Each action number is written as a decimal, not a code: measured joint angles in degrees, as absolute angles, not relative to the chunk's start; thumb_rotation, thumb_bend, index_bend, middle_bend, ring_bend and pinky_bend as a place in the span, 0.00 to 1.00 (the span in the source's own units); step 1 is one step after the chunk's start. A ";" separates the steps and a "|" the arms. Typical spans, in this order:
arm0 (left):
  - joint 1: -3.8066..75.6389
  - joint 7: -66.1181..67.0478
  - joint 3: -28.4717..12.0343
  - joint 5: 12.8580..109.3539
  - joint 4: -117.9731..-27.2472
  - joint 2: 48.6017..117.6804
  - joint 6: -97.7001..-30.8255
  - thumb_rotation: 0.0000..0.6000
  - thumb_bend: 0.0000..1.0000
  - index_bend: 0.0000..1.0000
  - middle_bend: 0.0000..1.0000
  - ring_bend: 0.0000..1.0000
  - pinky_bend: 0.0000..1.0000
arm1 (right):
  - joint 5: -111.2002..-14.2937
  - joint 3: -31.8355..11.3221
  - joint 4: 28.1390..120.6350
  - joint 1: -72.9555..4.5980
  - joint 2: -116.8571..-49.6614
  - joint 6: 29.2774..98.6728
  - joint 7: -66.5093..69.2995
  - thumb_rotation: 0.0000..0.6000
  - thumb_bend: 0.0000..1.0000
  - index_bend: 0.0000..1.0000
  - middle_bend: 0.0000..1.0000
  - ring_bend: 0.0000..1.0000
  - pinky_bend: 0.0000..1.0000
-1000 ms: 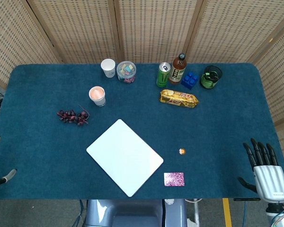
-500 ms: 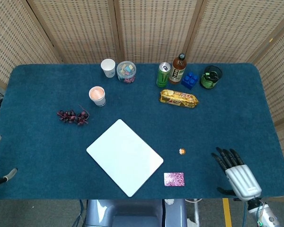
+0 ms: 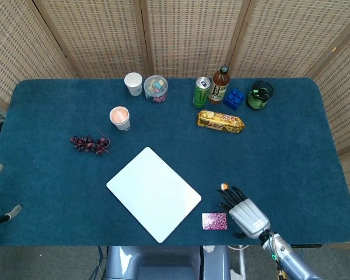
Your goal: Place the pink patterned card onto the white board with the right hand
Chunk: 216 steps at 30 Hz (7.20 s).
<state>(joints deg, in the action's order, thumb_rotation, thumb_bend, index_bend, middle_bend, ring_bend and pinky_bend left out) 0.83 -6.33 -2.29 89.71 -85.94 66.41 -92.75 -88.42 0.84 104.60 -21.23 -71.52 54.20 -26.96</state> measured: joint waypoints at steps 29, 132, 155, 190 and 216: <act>0.94 -6.29 -2.41 89.35 -86.19 66.34 -92.56 1.00 0.00 0.00 0.00 0.00 0.00 | -69.77 0.52 101.70 -25.22 -83.73 53.80 -40.33 1.00 0.21 0.29 0.00 0.00 0.00; 2.99 -5.30 -2.89 86.46 -85.85 66.89 -87.98 1.00 0.00 0.00 0.00 0.00 0.00 | -52.81 -2.55 94.26 -42.51 -79.16 55.16 -34.35 1.00 0.34 0.43 0.00 0.00 0.00; 2.98 -5.51 -2.86 86.28 -85.75 66.87 -87.94 1.00 0.00 0.00 0.00 0.00 0.00 | -55.31 -1.45 86.39 -40.65 -85.28 53.77 -31.30 1.00 0.34 0.43 0.00 0.00 0.00; 3.04 -5.23 -2.79 86.23 -85.60 67.10 -87.90 1.00 0.00 0.00 0.00 0.00 0.00 | -56.69 -1.81 84.43 -39.79 -87.31 53.05 -30.28 1.00 0.38 0.65 0.03 0.00 0.00; 3.75 -6.93 -3.53 84.35 -85.18 66.61 -85.85 1.00 0.00 0.00 0.00 0.00 0.00 | -43.82 -8.96 93.18 -50.64 -92.19 52.71 -44.64 1.00 0.39 0.65 0.03 0.00 0.00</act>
<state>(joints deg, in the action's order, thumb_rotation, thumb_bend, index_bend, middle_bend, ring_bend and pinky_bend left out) 3.75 -6.93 -3.53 84.35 -85.18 66.61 -85.85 -43.82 -8.96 93.18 -50.64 -92.19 52.71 -44.64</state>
